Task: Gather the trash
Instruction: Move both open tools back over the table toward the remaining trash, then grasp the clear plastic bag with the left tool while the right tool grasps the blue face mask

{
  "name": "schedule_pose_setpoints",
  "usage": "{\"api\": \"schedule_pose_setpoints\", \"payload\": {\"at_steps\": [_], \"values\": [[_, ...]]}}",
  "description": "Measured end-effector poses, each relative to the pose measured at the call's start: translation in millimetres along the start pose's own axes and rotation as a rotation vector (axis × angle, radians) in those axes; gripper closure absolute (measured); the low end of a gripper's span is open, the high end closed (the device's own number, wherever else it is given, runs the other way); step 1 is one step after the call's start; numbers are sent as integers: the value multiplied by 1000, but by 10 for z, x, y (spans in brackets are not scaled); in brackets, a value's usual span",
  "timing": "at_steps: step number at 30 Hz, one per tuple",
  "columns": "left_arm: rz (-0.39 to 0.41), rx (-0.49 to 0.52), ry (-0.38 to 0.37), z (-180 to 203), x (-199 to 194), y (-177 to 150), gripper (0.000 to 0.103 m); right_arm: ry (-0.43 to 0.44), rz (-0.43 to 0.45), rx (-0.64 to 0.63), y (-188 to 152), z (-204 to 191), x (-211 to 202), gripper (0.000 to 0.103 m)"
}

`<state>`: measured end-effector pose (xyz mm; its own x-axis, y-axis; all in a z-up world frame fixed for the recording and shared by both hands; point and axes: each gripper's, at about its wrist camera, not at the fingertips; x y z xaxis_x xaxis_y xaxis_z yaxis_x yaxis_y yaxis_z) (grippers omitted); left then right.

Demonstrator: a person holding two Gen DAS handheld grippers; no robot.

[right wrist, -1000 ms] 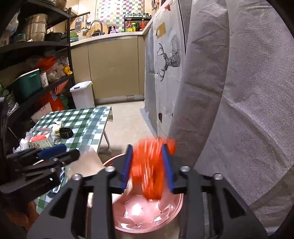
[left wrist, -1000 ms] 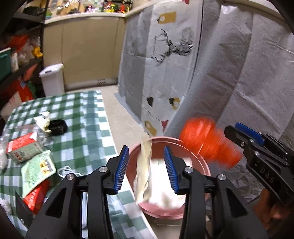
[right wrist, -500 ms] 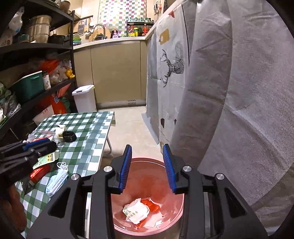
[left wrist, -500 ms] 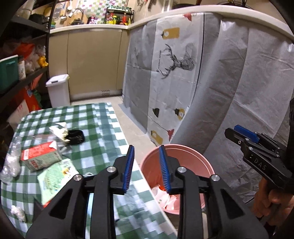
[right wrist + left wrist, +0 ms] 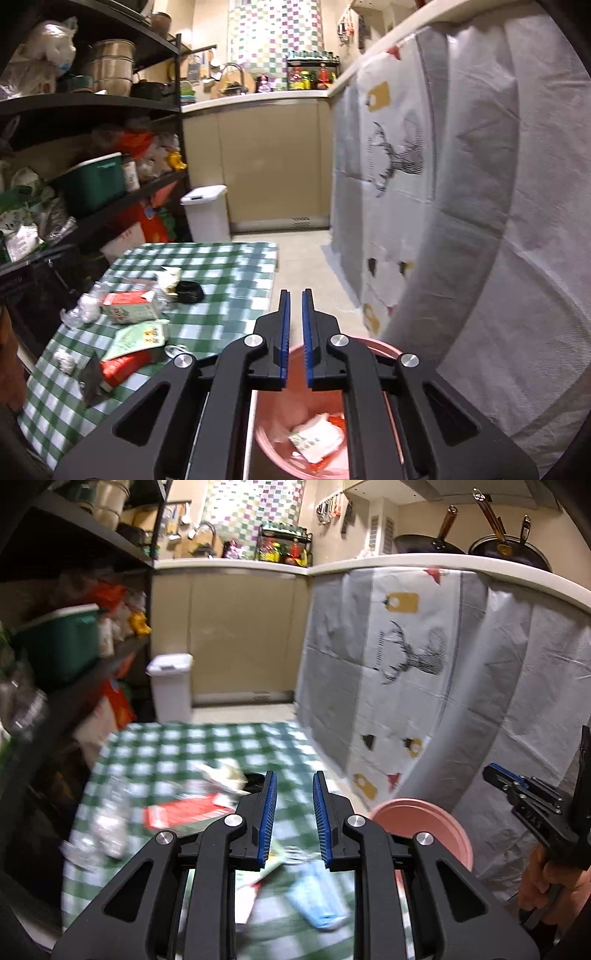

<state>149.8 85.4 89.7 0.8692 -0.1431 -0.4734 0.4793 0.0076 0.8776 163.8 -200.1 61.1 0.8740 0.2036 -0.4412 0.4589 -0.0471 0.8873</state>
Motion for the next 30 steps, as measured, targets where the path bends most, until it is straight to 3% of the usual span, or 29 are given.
{"api": "schedule_pose_setpoints", "payload": {"at_steps": [6, 9, 13, 18, 21, 27, 30], "values": [[26, 106, 101, -584, -281, 181, 83, 77, -24, -24, -9, -325, 102, 97], [37, 110, 147, -853, -315, 157, 83, 108, -64, -52, -46, -505, 188, 95], [36, -20, 198, -1366, -279, 14, 83, 133, -87, -91, -93, -713, 244, 95], [-22, -121, 231, -1855, -87, -159, 83, 165, -110, -146, -169, -953, 331, 95], [-59, -141, 238, -1985, 76, -289, 83, 184, -139, -162, -225, -1065, 432, 95], [-100, -74, 233, -1986, 319, -479, 83, 216, -201, -149, -322, -1163, 618, 95], [-106, -102, 218, -2065, 403, -518, 82, 219, -232, -153, -385, -1202, 725, 95]]}}
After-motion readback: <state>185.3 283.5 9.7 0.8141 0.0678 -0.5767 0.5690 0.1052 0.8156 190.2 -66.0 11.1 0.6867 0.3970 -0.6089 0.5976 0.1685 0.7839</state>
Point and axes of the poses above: each gripper's, at about its wrist camera, not at the fingertips, and x roughly the way its jaws point, z to its right, y to its top, and after that the axes turned 2 degrees about x, right-handed
